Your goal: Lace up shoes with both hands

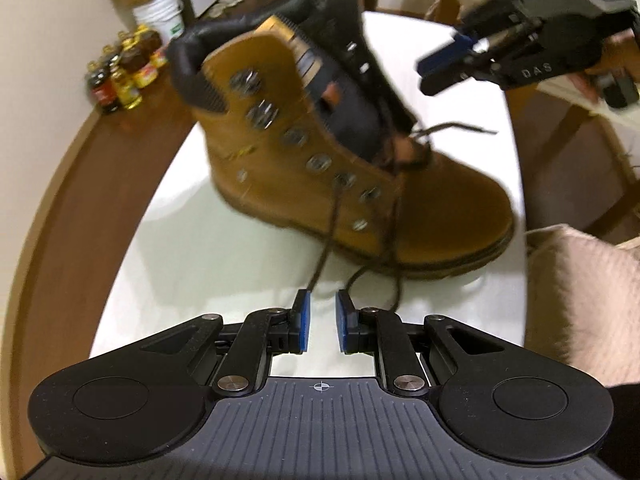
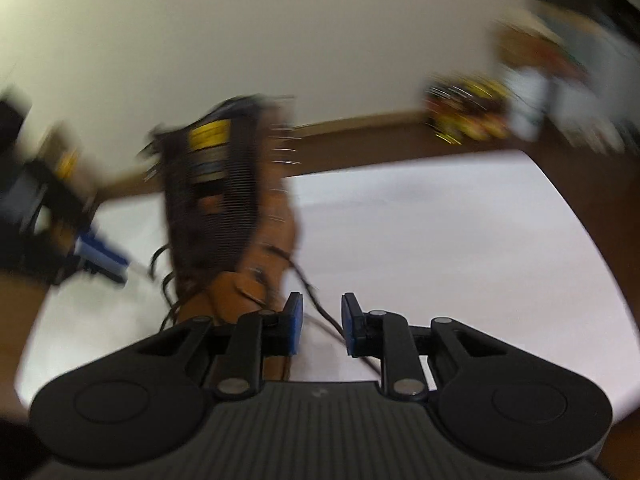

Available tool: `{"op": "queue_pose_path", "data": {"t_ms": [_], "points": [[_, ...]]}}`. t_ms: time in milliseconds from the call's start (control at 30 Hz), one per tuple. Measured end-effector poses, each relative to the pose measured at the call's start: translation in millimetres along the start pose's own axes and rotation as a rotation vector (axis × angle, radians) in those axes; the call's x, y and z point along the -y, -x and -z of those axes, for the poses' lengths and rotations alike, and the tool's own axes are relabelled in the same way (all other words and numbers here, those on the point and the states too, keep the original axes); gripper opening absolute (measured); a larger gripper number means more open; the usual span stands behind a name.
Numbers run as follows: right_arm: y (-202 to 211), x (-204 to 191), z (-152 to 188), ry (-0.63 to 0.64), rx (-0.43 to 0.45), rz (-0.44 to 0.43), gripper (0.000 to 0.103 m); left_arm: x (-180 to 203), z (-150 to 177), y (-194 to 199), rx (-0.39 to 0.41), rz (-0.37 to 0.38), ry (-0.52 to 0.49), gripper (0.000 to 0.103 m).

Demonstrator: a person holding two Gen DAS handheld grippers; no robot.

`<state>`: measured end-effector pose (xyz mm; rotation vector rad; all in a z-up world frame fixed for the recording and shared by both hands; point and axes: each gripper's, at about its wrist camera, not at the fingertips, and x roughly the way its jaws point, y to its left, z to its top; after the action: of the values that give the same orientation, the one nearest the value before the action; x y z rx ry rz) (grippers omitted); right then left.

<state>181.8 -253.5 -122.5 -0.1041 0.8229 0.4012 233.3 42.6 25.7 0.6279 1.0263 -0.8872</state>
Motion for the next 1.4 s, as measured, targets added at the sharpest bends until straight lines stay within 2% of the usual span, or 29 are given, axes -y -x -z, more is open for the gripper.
{"op": "queue_pose_path", "data": {"t_ms": [100, 200, 233, 267, 367, 467, 567, 600, 633, 700, 800, 833, 867, 900, 1033, 1233, 1400], "points": [[-15.2, -10.4, -7.4, 0.190, -0.036, -0.035, 0.021, -2.0, 3.2, -1.9, 0.000, -0.009, 0.023, 0.015], [-22.0, -11.8, -11.1, 0.279, -0.051, -0.036, 0.019, -3.6, 3.5, -5.9, 0.009, -0.014, 0.017, 0.015], [-22.1, -12.0, -11.8, 0.289, -0.054, -0.038, 0.016, -4.1, 2.5, -7.6, 0.015, -0.013, 0.009, 0.015], [-22.2, -13.0, -13.0, 0.311, -0.060, -0.044, 0.007, -4.7, 0.7, -9.6, 0.025, -0.012, 0.000, 0.015], [-19.9, -15.1, -11.5, 0.345, -0.077, -0.032, 0.004, -6.6, -8.2, -19.0, 0.053, 0.025, -0.038, 0.017], [-21.1, -14.5, -12.5, 0.313, -0.091, -0.020, 0.003, -5.5, -13.4, -24.4, 0.077, 0.068, -0.097, 0.020], [-28.1, -19.0, -11.2, 0.308, -0.102, -0.004, 0.003, -5.0, -20.1, -27.6, 0.082, 0.085, -0.123, 0.020], [-31.2, -21.3, -11.1, 0.308, -0.104, 0.001, 0.003, -5.6, -22.0, -27.8, 0.079, 0.099, -0.121, 0.009], [-32.4, -21.2, -11.4, 0.296, -0.107, 0.005, 0.003, -6.9, -22.8, -27.8, 0.074, 0.107, -0.113, 0.004], [-33.1, -19.1, -13.1, 0.278, -0.109, 0.038, 0.003, -11.4, -20.7, -26.8, 0.058, 0.098, -0.082, 0.004], [-32.6, 0.2, -10.2, 0.222, -0.139, 0.188, 0.002, -18.2, -10.2, -23.5, 0.022, 0.076, -0.048, 0.003], [-29.2, 15.7, -6.1, 0.180, -0.165, 0.267, 0.002, -20.1, -4.7, -22.0, 0.008, 0.063, -0.039, 0.003], [-25.6, 18.0, -5.7, 0.173, -0.169, 0.277, 0.002, -21.3, 1.0, -20.9, -0.009, 0.054, -0.032, 0.003], [-18.1, 34.0, 1.1, 0.128, -0.199, 0.348, 0.002, -21.6, 5.9, -20.9, -0.024, 0.050, -0.030, 0.003], [-3.1, 74.3, 30.2, -0.048, -0.330, 0.512, 0.002, -14.7, 28.5, -27.6, -0.104, 0.047, -0.009, 0.002], [5.0, 78.4, 72.9, -0.095, -0.461, 0.503, 0.002, 12.9, 43.7, -31.5, -0.165, 0.099, 0.010, 0.002], [11.5, 75.6, 84.1, -0.136, -0.495, 0.491, 0.002, 24.7, 44.0, -25.0, -0.163, 0.123, -0.001, 0.002]]}}
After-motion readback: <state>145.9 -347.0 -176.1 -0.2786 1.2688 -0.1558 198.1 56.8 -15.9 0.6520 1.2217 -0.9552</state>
